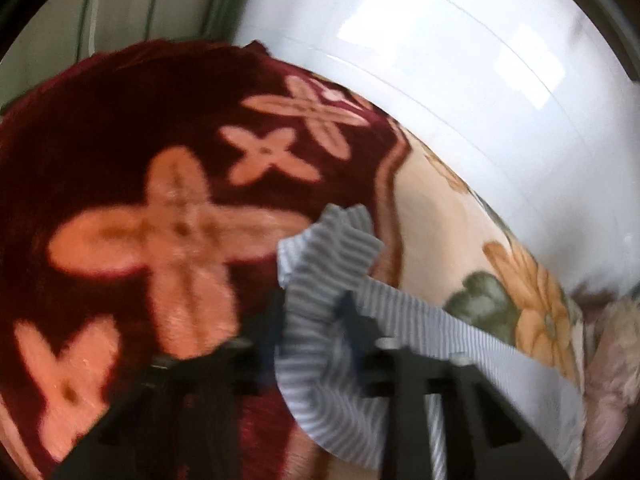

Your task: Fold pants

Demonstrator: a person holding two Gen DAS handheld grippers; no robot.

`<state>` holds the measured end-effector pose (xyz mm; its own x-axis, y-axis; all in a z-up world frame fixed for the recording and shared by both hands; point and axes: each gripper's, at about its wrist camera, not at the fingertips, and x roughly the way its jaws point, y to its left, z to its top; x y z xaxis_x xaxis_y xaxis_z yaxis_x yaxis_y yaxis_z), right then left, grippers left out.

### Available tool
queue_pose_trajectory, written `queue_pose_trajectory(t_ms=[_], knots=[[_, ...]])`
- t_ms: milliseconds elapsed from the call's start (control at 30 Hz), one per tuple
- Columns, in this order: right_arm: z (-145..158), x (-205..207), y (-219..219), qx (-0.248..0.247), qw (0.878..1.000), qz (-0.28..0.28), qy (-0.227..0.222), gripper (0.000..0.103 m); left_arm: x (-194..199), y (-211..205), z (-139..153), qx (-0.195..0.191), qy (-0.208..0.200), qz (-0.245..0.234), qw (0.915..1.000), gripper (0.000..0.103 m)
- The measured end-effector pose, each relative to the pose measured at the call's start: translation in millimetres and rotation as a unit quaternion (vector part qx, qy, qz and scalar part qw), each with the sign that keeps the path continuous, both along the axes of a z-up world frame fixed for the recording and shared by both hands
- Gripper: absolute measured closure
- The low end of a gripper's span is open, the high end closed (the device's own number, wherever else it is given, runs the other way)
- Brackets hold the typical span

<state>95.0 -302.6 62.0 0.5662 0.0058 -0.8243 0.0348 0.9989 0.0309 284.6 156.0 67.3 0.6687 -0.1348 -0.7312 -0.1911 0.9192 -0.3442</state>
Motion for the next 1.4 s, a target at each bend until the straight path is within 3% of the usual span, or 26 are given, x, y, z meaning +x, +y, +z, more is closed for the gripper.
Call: queue_pose_trajectory(t_ms=[133, 200, 333, 433, 500, 600, 867, 967, 1200, 1400], knots=[[1, 0, 1, 0.004, 1.000, 0.003, -0.002, 0.080, -15, 2, 15, 0.034, -0.026, 0.015, 0.9990, 0.090], [1, 0, 3, 0.005, 1.000, 0.007, -0.005, 0.080, -28, 7, 24, 0.079, -0.032, 0.045, 0.9953, 0.090], [0, 1, 7, 0.008, 1.000, 0.014, -0.003, 0.080, -36, 23, 16, 0.131, 0.005, 0.068, 0.9891, 0.086], [-1, 1, 9, 0.005, 1.000, 0.017, 0.002, 0.080, -38, 34, 2, 0.160, 0.042, 0.082, 0.9829, 0.076], [-3, 1, 9, 0.005, 1.000, 0.017, 0.004, 0.079, -42, 43, -3, 0.168, 0.049, 0.097, 0.9798, 0.060], [-5, 2, 9, 0.010, 1.000, 0.017, 0.009, 0.076, -44, 55, -5, 0.193, 0.058, 0.117, 0.9724, 0.053], [3, -5, 14, 0.010, 1.000, 0.020, 0.012, 0.074, -80, 59, 10, 0.151, 0.063, 0.077, 0.9835, 0.048], [13, -16, 22, 0.005, 1.000, 0.027, 0.006, 0.067, -98, 53, 19, 0.134, 0.065, 0.055, 0.9874, 0.045], [27, -51, 38, 0.051, 0.998, 0.022, 0.012, 0.062, -142, 35, 28, 0.119, 0.075, 0.006, 0.9901, 0.041], [22, -78, 48, 0.096, 0.994, 0.021, 0.038, 0.060, -151, 21, 9, 0.098, 0.107, -0.012, 0.9893, 0.039]])
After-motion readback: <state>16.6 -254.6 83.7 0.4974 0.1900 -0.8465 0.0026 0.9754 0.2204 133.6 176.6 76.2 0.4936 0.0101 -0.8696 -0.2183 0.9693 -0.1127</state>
